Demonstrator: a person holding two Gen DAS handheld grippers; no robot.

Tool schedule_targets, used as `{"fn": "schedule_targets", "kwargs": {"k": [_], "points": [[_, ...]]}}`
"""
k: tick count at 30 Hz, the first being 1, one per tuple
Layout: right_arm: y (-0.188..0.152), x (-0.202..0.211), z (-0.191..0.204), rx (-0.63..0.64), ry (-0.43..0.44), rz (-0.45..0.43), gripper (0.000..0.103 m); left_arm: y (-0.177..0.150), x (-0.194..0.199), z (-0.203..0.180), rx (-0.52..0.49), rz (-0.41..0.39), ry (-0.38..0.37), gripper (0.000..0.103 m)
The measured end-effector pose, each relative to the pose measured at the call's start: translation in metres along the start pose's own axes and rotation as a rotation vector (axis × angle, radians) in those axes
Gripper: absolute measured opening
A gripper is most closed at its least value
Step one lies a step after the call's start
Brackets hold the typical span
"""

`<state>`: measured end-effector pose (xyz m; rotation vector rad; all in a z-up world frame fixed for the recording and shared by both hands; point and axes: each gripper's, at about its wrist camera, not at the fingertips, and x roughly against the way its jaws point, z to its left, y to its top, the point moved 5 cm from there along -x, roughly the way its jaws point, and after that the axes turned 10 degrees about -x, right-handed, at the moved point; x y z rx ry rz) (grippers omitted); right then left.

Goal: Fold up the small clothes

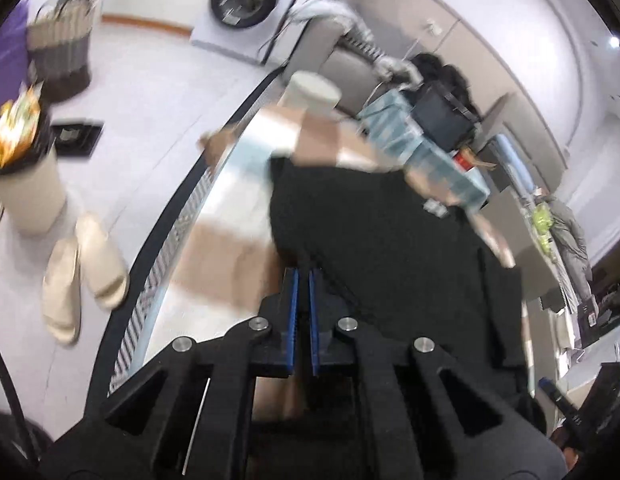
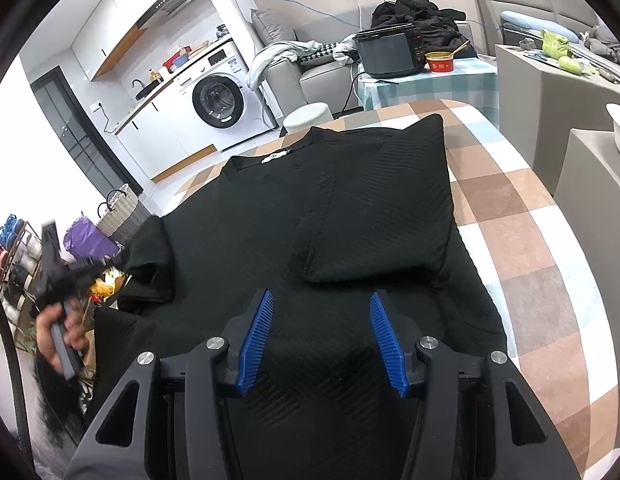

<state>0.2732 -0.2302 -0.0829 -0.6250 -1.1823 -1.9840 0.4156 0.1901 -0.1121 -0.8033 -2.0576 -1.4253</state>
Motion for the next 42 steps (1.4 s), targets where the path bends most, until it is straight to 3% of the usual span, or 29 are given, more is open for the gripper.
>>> {"fn": "schedule_targets", "kwargs": {"k": [6,7,8,10,14,18,25,31,37,42], "points": [[0.002,0.008,-0.003,-0.011,-0.01,-0.02,0.052,0.066,0.0,-0.075,-0.136,-0.088,-0.104,0.007],[0.002,0.01,-0.004,-0.014,-0.017,-0.024,0.052,0.069,-0.003,-0.087,-0.155,-0.08,-0.109,0.025],[0.002,0.013,-0.006,-0.018,-0.023,-0.029,0.052,0.07,-0.006,-0.097,-0.172,-0.066,-0.107,0.054],[0.001,0.017,-0.011,-0.028,-0.03,-0.035,0.052,0.064,-0.001,-0.107,-0.201,-0.1,-0.099,0.067],[-0.002,0.021,-0.019,-0.038,-0.047,-0.035,0.054,0.044,0.007,-0.105,-0.215,-0.09,-0.065,0.069],[-0.002,0.021,-0.021,-0.032,-0.047,-0.03,0.056,0.011,0.017,-0.077,-0.173,-0.056,-0.005,0.069],[-0.008,0.032,-0.024,0.012,-0.074,-0.027,0.08,-0.055,0.054,-0.03,-0.155,-0.024,0.137,0.07],[-0.03,0.059,-0.053,0.026,-0.144,-0.007,0.081,-0.118,0.093,0.001,-0.149,-0.008,0.248,0.073],[-0.072,0.072,-0.095,0.012,-0.18,0.1,0.081,-0.184,0.121,0.037,-0.085,0.05,0.25,0.075],[-0.104,0.076,-0.103,0.036,-0.154,0.149,0.081,-0.228,0.131,0.051,-0.051,0.086,0.25,0.075]]}}
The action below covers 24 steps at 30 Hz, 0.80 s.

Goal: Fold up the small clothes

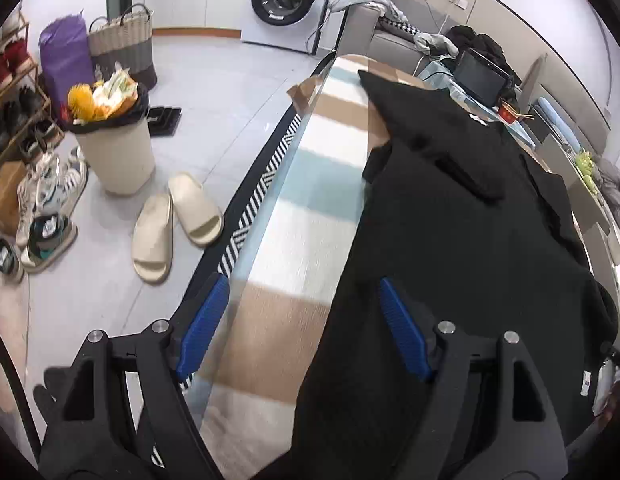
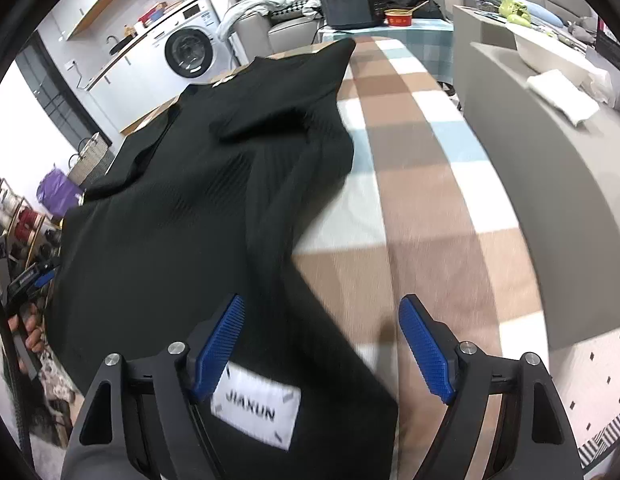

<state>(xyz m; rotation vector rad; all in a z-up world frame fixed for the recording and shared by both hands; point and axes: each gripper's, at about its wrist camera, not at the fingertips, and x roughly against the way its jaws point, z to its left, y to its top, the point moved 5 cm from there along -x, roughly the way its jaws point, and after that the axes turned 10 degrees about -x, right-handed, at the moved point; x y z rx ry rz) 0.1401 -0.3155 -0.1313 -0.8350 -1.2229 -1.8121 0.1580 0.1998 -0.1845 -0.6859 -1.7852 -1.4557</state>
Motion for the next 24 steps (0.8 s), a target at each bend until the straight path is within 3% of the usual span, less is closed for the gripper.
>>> {"fn": "schedule_targets", "kwargs": {"k": [3,6,7,8,9,10,14,18,21,22,23,24], "points": [[-0.011,0.001,0.0,0.018,0.015,-0.003,0.078,-0.015,0.002,-0.002,-0.025,0.002,-0.018,0.075],[-0.016,-0.003,0.003,0.057,0.015,-0.001,0.058,-0.018,0.0,-0.011,-0.049,0.008,-0.026,0.06],[-0.017,-0.005,0.004,0.071,0.003,-0.006,0.037,-0.021,0.0,-0.014,-0.062,0.006,-0.034,0.051],[-0.016,-0.005,0.007,0.092,-0.008,-0.011,0.009,-0.02,0.0,-0.018,-0.078,0.002,-0.032,0.03],[-0.016,-0.005,0.01,0.107,0.002,-0.008,0.006,-0.02,-0.001,-0.023,-0.094,0.01,-0.047,0.02],[-0.013,0.0,0.014,0.12,0.014,-0.045,0.005,-0.018,-0.002,-0.027,-0.103,0.015,-0.06,0.01],[0.009,0.026,0.011,0.055,0.03,-0.175,0.004,-0.018,0.004,-0.035,-0.083,0.009,-0.093,0.005],[0.021,0.025,0.001,-0.018,0.062,-0.17,0.01,-0.022,0.013,-0.039,-0.061,0.015,-0.146,0.006],[0.016,0.015,-0.002,-0.033,0.104,-0.11,0.028,-0.026,0.015,-0.038,-0.055,0.033,-0.151,0.008],[0.012,0.013,-0.003,-0.03,0.122,-0.094,0.043,-0.026,0.015,-0.039,-0.064,0.033,-0.142,0.013],[0.01,0.011,-0.002,-0.022,0.135,-0.083,0.051,-0.026,0.015,-0.04,-0.075,0.033,-0.139,0.018],[0.005,0.01,-0.002,-0.004,0.142,-0.074,0.051,-0.026,0.014,-0.042,-0.082,0.033,-0.141,0.02]]}}
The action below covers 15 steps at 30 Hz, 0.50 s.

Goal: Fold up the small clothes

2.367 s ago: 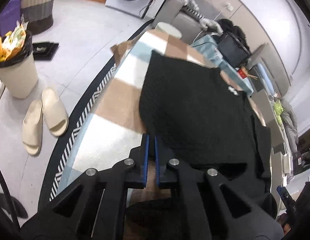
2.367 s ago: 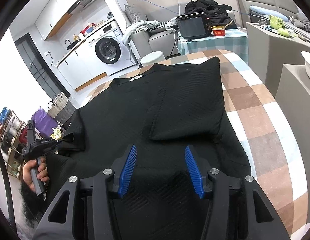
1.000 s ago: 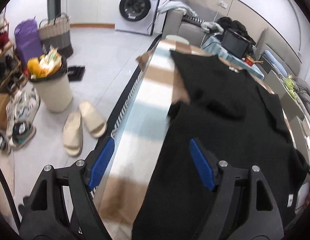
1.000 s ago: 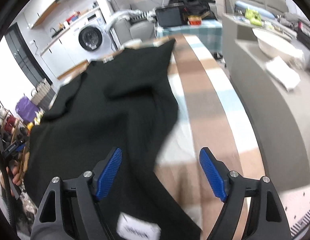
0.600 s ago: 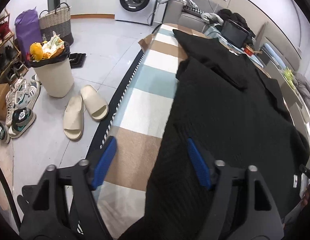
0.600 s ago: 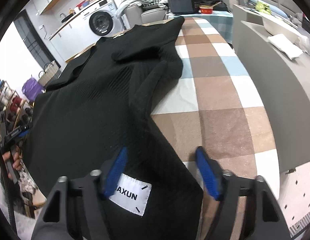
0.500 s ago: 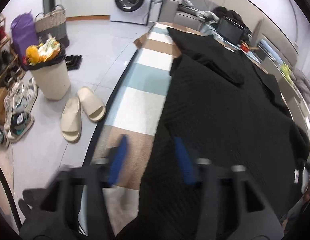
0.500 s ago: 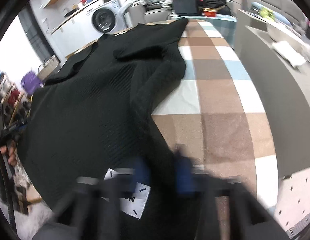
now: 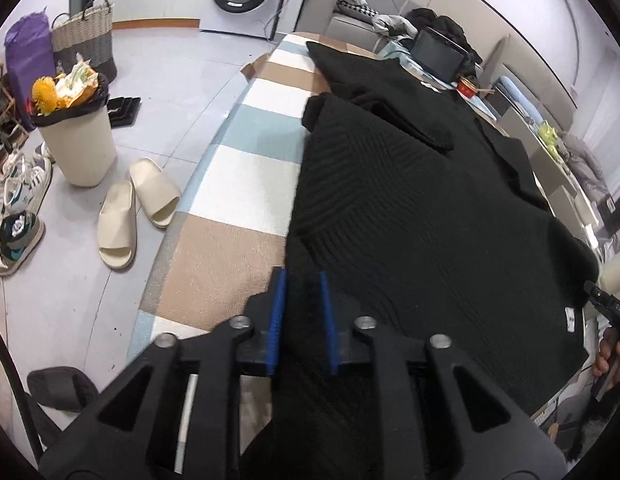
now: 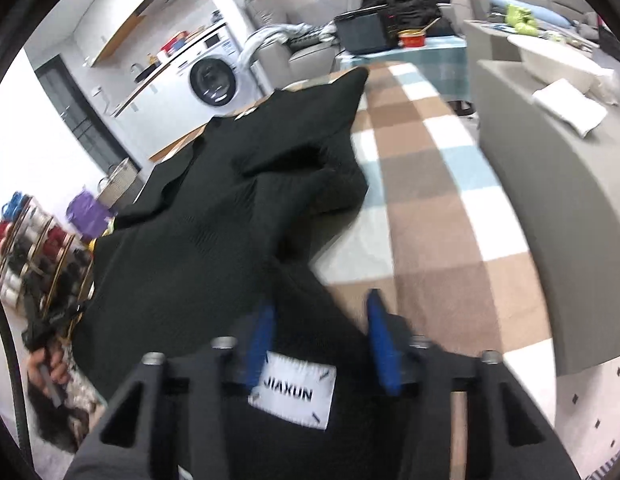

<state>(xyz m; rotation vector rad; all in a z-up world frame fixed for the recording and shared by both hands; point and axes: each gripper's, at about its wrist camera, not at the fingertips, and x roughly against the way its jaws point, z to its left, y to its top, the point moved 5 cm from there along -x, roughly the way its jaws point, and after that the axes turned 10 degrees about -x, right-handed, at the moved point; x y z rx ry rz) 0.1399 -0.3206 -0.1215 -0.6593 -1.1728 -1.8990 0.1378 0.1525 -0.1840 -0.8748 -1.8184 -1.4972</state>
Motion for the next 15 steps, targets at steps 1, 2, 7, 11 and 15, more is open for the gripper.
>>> {"fn": "schedule_targets", "kwargs": {"k": [1,2,7,11,15], "points": [[-0.003,0.0,-0.001,0.015,-0.003,0.004,0.051,0.001,0.0,-0.002,-0.005,-0.004,-0.001,0.024],[-0.006,0.0,-0.003,0.029,-0.01,0.005,0.051,0.002,-0.001,-0.004,-0.01,-0.007,-0.001,0.025],[-0.01,-0.009,-0.009,0.08,-0.074,-0.006,0.051,0.01,-0.005,-0.009,-0.048,-0.032,0.011,0.01],[-0.015,-0.019,-0.001,0.187,-0.102,0.021,0.009,0.012,-0.001,-0.004,-0.036,-0.051,0.01,0.004],[-0.008,0.003,0.008,0.193,-0.032,-0.035,0.004,0.017,0.022,0.002,-0.019,-0.108,-0.025,0.003]]}}
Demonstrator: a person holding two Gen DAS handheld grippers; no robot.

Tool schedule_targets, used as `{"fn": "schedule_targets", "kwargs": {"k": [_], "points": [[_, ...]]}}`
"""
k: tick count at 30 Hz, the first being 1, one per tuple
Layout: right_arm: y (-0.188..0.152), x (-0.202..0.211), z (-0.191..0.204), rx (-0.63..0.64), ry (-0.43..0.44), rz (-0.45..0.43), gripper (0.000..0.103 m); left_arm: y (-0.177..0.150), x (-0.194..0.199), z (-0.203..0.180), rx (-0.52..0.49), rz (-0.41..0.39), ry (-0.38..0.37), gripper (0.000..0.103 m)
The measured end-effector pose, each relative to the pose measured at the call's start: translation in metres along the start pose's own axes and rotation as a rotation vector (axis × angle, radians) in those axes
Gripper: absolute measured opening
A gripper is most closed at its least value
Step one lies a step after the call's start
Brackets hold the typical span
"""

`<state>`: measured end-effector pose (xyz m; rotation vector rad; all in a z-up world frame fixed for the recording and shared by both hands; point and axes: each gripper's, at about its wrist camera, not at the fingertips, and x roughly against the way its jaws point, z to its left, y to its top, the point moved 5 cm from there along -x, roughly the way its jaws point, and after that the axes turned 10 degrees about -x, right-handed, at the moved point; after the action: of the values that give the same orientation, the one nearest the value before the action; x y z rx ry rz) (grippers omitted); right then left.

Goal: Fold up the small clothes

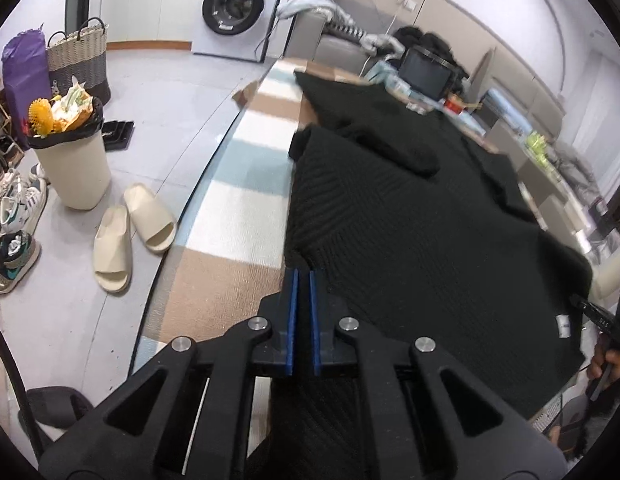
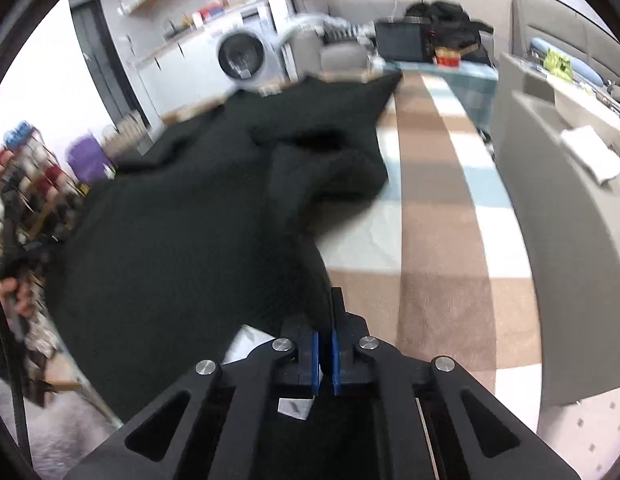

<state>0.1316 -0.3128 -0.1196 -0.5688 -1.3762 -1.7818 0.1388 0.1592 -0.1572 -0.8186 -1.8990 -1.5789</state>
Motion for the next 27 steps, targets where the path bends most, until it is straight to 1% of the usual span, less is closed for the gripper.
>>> {"fn": "schedule_targets", "kwargs": {"k": [1,3,4,6,7,9,12,15,16,17,19,21,22,23,24,25,26,27], "points": [[0.005,0.012,0.002,-0.006,0.019,-0.042,0.004,0.003,0.007,0.001,0.003,-0.017,-0.004,0.003],[0.015,0.036,0.007,-0.036,0.087,-0.129,0.004,0.011,0.022,0.001,0.012,-0.061,-0.029,0.003],[0.022,0.052,0.01,-0.066,0.139,-0.199,0.004,0.013,0.028,0.001,0.013,-0.078,-0.038,0.003],[0.031,0.066,0.014,-0.102,0.182,-0.27,0.004,0.023,0.041,-0.001,0.009,-0.118,-0.053,0.002],[0.035,0.071,0.016,-0.122,0.185,-0.305,0.004,0.029,0.045,-0.002,0.008,-0.139,-0.06,0.002],[0.046,0.072,0.019,-0.142,0.157,-0.35,0.004,0.041,0.053,-0.002,0.005,-0.171,-0.064,0.002],[0.063,0.065,0.017,-0.183,0.135,-0.361,0.004,0.062,0.055,0.001,0.011,-0.209,-0.056,0.002],[0.074,0.056,0.008,-0.243,0.067,-0.382,0.004,0.081,0.043,0.013,0.045,-0.22,-0.04,0.002],[0.081,0.048,0.004,-0.267,0.021,-0.383,0.004,0.086,0.037,0.015,0.053,-0.22,-0.037,0.002],[0.086,0.041,0.002,-0.281,-0.007,-0.381,0.004,0.092,0.029,0.018,0.061,-0.212,-0.029,0.002],[0.097,0.026,-0.004,-0.325,-0.019,-0.368,0.005,0.103,0.011,0.021,0.078,-0.204,-0.026,0.003],[0.111,0.003,-0.011,-0.374,-0.038,-0.34,0.011,0.112,-0.013,0.022,0.094,-0.179,-0.009,0.003],[0.117,-0.01,-0.015,-0.388,-0.048,-0.315,0.021,0.114,-0.026,0.023,0.101,-0.153,-0.003,0.003],[0.122,-0.024,-0.02,-0.391,-0.057,-0.281,0.041,0.115,-0.039,0.023,0.111,-0.118,0.017,0.003],[0.122,-0.035,-0.024,-0.391,-0.062,-0.239,0.048,0.113,-0.05,0.022,0.114,-0.084,0.023,0.003],[0.12,-0.043,-0.028,-0.392,-0.056,-0.204,0.05,0.11,-0.058,0.021,0.108,-0.046,0.018,0.005],[0.115,-0.05,-0.031,-0.384,-0.045,-0.159,0.05,0.107,-0.064,0.02,0.099,-0.029,0.019,0.01],[0.111,-0.052,-0.033,-0.375,-0.049,-0.139,0.051,0.105,-0.067,0.019,0.084,-0.02,0.02,0.015]]}}
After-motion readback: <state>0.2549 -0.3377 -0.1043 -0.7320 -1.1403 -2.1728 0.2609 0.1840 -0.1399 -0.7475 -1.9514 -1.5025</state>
